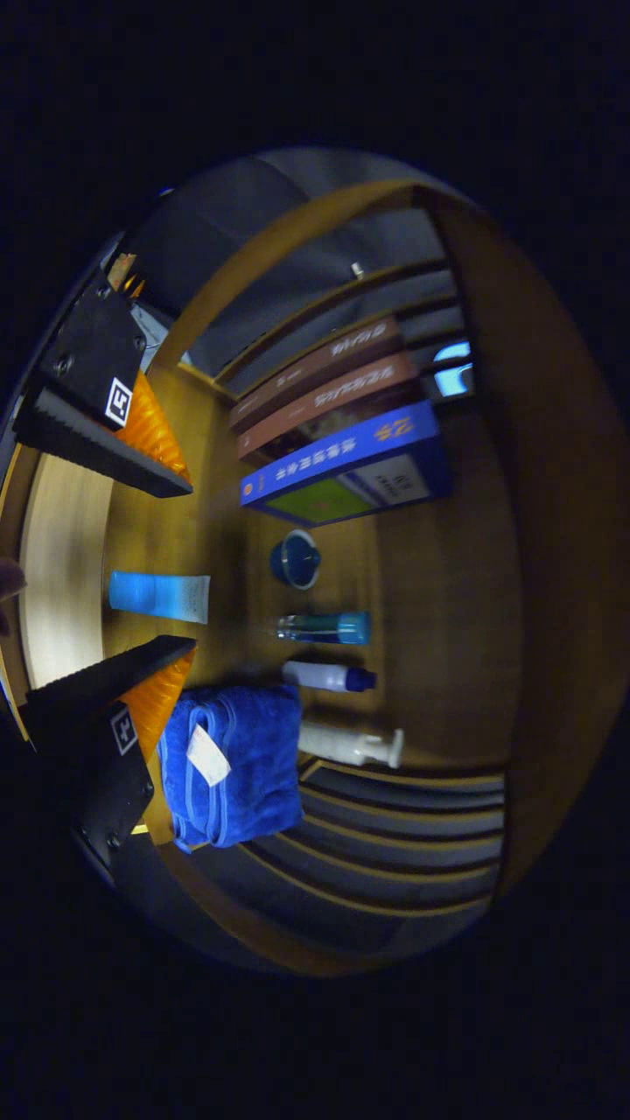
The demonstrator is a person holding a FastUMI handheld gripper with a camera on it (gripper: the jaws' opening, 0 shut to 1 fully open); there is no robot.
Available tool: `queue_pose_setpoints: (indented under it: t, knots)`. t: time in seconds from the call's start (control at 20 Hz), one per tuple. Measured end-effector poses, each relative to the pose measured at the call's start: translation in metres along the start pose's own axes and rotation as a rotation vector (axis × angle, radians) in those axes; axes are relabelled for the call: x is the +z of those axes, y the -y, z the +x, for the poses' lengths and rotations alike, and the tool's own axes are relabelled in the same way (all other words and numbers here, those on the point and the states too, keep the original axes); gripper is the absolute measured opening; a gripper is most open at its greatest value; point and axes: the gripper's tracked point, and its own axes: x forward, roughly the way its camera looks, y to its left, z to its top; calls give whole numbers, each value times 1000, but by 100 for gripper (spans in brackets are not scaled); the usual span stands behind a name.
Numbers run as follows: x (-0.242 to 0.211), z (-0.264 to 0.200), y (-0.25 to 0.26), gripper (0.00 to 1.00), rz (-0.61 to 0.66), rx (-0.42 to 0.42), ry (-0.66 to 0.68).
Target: Pull open the drawer, take out the items inside it, and place them on the countertop above the cabinet.
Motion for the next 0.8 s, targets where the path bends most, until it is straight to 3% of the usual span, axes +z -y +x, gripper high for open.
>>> queue_pose_setpoints:
  t: [0.2, 0.35, 0.6, 0.8]
  knots:
    - [14, -69, -15, 99, -57, 9, 259]
    - [9, -112, -20, 99, -109, -11, 367]
    - [-38, -164, -18, 99, -116, -13, 440]
    - [-96, -176, -9, 99, -150, -34, 441]
